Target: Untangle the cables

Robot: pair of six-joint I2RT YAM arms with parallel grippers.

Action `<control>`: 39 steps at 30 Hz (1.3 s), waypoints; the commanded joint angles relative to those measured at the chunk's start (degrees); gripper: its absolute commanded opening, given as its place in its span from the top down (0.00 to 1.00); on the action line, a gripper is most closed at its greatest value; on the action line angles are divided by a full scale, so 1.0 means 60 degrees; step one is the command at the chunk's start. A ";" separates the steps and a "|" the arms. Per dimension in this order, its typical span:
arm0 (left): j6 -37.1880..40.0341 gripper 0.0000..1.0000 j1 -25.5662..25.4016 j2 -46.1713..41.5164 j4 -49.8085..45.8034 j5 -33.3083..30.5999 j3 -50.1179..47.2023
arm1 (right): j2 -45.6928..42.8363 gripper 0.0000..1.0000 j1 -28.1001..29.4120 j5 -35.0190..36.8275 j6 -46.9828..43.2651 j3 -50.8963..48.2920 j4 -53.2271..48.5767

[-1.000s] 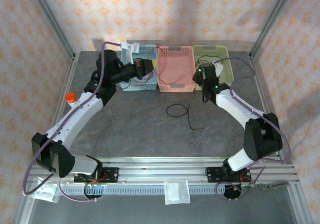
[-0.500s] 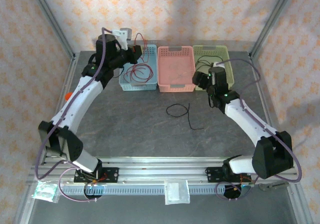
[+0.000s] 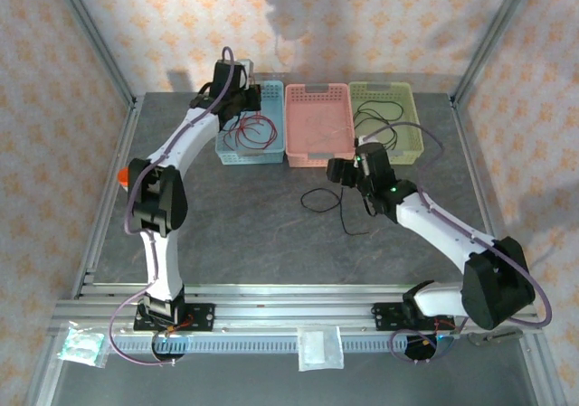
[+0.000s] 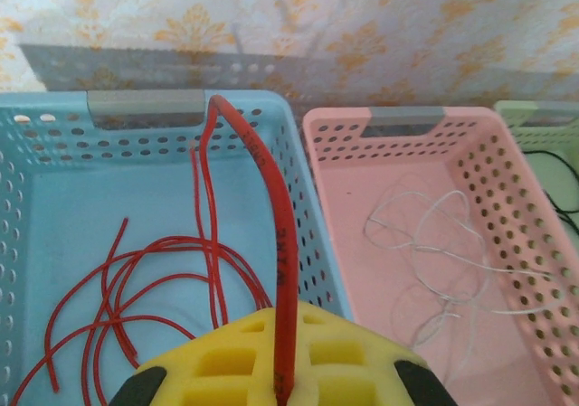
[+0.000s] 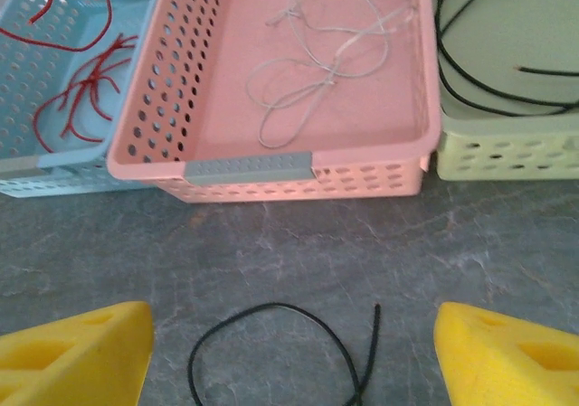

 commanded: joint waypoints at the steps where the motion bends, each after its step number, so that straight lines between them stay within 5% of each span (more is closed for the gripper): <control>1: -0.0882 1.00 0.0541 0.0571 -0.0624 0.0117 0.0621 | -0.0197 0.22 0.0008 0.0533 0.0315 0.0025 -0.0498; 7: -0.1277 0.49 0.0797 0.0171 -0.0148 -0.0042 -0.0620 | 0.0408 0.35 0.0108 0.0665 0.0750 0.0366 -0.2181; 16: -0.1324 0.23 0.0775 -0.1296 0.0152 -0.0525 -0.2237 | 0.1482 0.42 0.0754 0.1653 0.2600 0.0250 -0.2384; 27: -0.0691 0.18 0.0079 -0.4248 0.0832 -0.1045 -0.4645 | 0.3376 0.47 0.0934 0.1870 0.2953 0.0826 -0.1574; 39: -0.0643 0.18 -0.0554 -0.5212 0.1596 -0.1140 -0.5751 | 0.4542 0.55 0.1071 0.1425 0.2711 0.1256 -0.1597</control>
